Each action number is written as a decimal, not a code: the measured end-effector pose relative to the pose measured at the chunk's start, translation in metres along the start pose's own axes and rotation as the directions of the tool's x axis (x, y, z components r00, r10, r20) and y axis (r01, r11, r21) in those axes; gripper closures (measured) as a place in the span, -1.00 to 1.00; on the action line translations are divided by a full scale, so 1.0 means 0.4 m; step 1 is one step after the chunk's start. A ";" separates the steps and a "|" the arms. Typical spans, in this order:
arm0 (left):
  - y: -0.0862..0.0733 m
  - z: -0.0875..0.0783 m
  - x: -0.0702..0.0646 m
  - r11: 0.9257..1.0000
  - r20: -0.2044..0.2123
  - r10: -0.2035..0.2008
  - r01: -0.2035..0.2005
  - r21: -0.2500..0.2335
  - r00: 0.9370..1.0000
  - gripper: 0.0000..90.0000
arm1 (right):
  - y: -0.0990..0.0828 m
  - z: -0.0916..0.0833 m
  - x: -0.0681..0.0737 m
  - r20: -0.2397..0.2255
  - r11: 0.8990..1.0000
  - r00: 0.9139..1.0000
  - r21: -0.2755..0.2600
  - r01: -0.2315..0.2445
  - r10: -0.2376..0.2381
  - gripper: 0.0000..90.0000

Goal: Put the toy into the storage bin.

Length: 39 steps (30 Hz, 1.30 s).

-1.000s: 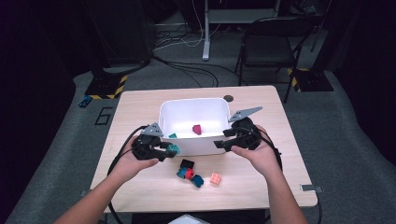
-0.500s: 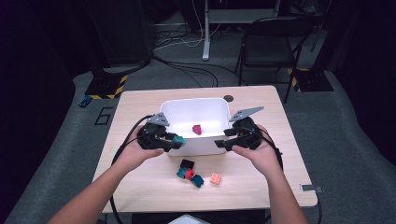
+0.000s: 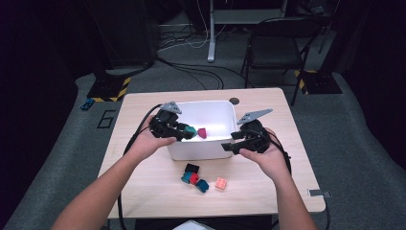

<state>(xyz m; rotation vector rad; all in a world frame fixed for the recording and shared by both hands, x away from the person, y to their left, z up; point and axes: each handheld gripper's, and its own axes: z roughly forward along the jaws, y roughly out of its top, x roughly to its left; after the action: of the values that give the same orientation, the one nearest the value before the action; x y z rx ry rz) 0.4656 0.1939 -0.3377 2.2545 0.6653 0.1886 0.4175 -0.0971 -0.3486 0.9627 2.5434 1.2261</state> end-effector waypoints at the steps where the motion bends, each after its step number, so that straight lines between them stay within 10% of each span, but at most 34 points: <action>1: 0.003 0.002 0.003 1.000 0.000 -0.003 0.003 -0.002 1.000 0.29 | 0.000 -0.001 -0.001 0.000 1.000 1.000 -0.001 -0.002 0.002 -0.11; 39: 0.093 0.187 0.128 0.998 0.006 -0.061 0.061 -0.001 0.998 0.29 | -0.004 -0.009 -0.009 -0.001 1.000 1.000 -0.012 -0.009 0.009 -0.11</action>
<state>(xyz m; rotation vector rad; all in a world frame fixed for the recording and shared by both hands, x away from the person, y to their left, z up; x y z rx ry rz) 0.5490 0.1516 -0.3668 2.2292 0.7296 0.1523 0.4182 -0.1024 -0.3477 0.9724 2.5325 1.2435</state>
